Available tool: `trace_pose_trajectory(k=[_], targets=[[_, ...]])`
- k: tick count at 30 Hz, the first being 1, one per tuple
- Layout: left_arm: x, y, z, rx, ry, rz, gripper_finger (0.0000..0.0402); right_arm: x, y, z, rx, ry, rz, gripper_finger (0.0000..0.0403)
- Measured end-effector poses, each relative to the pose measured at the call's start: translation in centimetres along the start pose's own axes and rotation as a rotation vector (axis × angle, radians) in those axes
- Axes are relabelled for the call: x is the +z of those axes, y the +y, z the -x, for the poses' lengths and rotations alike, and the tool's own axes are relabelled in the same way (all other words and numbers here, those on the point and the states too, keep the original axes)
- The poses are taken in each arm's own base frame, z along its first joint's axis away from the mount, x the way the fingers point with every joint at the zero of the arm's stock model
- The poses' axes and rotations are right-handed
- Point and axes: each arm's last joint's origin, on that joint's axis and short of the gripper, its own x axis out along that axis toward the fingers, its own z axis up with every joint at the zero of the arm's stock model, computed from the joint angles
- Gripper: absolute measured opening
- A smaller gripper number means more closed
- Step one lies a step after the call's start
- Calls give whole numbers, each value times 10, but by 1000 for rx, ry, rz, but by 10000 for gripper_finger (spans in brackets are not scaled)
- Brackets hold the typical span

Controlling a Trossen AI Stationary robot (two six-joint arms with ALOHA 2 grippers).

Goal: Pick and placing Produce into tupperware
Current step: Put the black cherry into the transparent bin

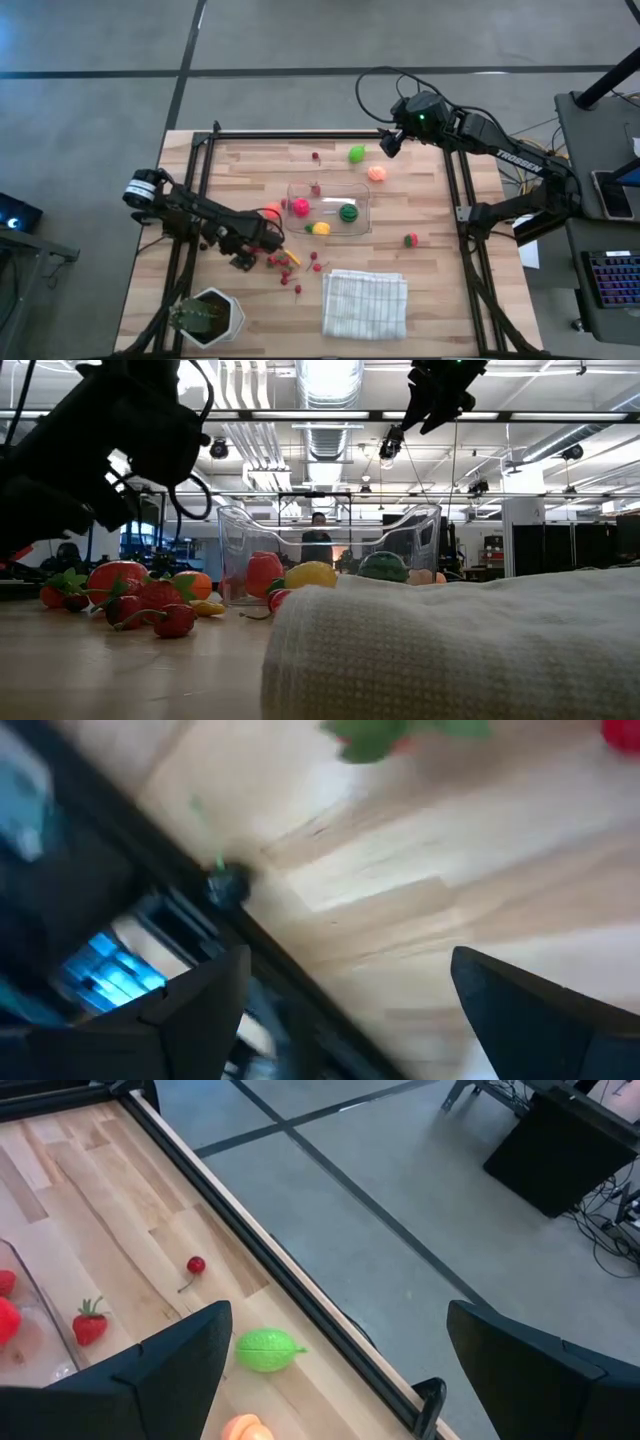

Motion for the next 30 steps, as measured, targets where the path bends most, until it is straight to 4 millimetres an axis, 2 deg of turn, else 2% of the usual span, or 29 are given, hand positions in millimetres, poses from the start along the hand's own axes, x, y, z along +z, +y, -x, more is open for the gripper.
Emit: trace_pose_trajectory(k=[4,15,18,27,30], targets=[[-1,-1,2,-9,9,198,329,0,0,0,0,0,0,363],[-8,-1,-1,-5,-158,976,329,0,0,0,0,0,10,363],[-9,0,-1,-5,-155,1191,329,0,0,0,0,0,24,363],[-13,7,-1,123,-23,1483,329,0,0,0,0,-1,54,363],[-13,3,8,49,-33,1471,329,0,0,0,0,-2,61,363]])
